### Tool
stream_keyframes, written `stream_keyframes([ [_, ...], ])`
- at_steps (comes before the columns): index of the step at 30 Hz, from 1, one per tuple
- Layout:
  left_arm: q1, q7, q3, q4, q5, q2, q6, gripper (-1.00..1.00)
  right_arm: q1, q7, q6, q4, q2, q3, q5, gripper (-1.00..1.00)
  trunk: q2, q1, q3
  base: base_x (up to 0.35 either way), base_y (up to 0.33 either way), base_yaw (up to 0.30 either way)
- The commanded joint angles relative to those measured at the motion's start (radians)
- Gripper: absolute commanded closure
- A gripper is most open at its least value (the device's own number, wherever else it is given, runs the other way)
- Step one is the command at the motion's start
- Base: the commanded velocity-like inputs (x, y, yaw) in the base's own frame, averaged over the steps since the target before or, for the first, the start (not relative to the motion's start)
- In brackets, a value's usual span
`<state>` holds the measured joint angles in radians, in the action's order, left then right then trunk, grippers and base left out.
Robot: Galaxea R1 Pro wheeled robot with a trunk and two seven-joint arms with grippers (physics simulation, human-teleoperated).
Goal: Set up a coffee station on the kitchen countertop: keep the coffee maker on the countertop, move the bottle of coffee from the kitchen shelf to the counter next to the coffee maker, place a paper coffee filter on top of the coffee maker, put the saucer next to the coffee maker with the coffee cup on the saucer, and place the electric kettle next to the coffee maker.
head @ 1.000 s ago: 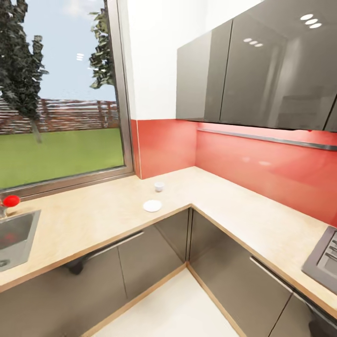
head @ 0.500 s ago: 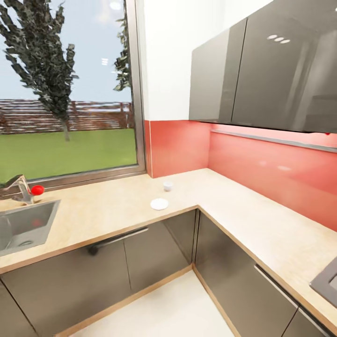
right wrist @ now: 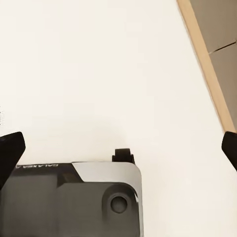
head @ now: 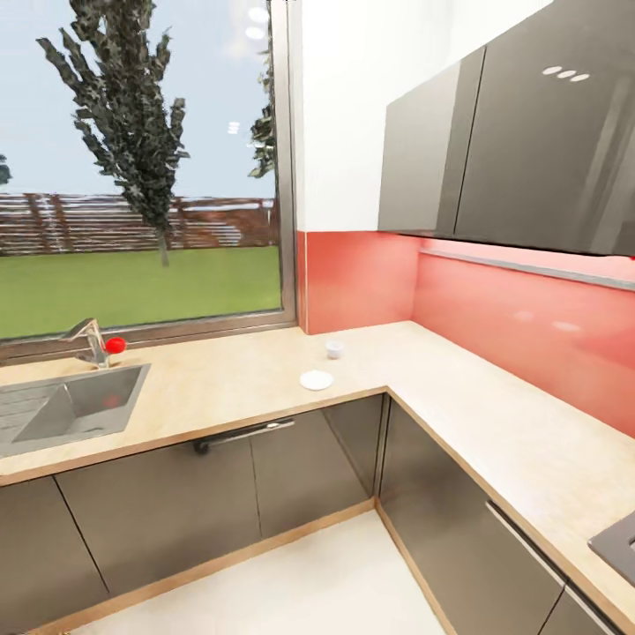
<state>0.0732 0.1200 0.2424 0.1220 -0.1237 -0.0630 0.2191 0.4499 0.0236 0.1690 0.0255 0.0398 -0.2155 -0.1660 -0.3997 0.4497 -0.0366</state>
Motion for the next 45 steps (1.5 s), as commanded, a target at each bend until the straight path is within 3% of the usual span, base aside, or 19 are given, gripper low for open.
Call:
stream_keyframes([
  [1,0.000,0.003,0.007,0.001,-0.009,0.000,0.002,-1.00,0.000,0.002,0.006,0.002,0.000,-0.008,-0.010,-1.00,0.000,0.000,-0.001,-0.012,-0.012,0.180],
  [13,0.000,0.003,0.012,-0.003,-0.005,-0.011,0.003,-1.00,0.000,0.000,0.006,0.002,0.000,-0.008,-0.011,-1.00,0.000,0.000,-0.011,-0.002,-0.002,0.157],
  [20,0.000,0.003,0.009,0.003,-0.008,-0.008,0.003,-1.00,0.000,0.000,-0.130,0.002,0.001,-0.006,-0.016,-1.00,0.000,0.000,-0.012,-0.178,0.000,0.010],
  [28,-0.007,0.002,0.007,0.029,-0.007,-0.001,0.003,-1.00,0.000,-0.004,-0.153,0.003,0.000,-0.007,-0.013,-1.00,0.000,0.000,-0.013,-0.024,0.000,0.000],
  [30,-0.030,0.002,0.005,0.080,-0.008,-0.002,0.002,-1.00,0.000,-0.005,-0.156,0.005,0.000,-0.008,-0.013,-1.00,0.000,0.000,-0.014,0.000,0.000,0.000],
  [33,-0.113,-0.002,0.006,0.257,-0.008,-0.009,-0.011,-1.00,0.000,-0.001,-0.159,0.032,-0.001,-0.008,-0.012,-1.00,0.000,0.000,-0.014,0.000,0.000,0.000],
  [37,-0.213,-0.006,0.008,0.440,-0.006,-0.009,-0.045,-1.00,0.000,0.002,-0.160,0.149,-0.015,-0.008,-0.011,-1.00,0.000,0.000,-0.014,0.000,0.000,0.000],
  [41,-0.327,-0.032,0.003,0.614,-0.004,0.001,-0.132,-1.00,0.000,0.003,-0.161,0.323,-0.087,-0.008,-0.010,-1.00,0.000,0.000,-0.014,0.000,0.000,0.000],
  [45,-0.436,-0.106,0.005,0.705,0.007,0.003,-0.160,-1.00,0.001,0.003,-0.208,0.471,-0.155,-0.008,-0.009,-1.00,0.000,0.000,-0.014,0.000,0.000,0.000],
])
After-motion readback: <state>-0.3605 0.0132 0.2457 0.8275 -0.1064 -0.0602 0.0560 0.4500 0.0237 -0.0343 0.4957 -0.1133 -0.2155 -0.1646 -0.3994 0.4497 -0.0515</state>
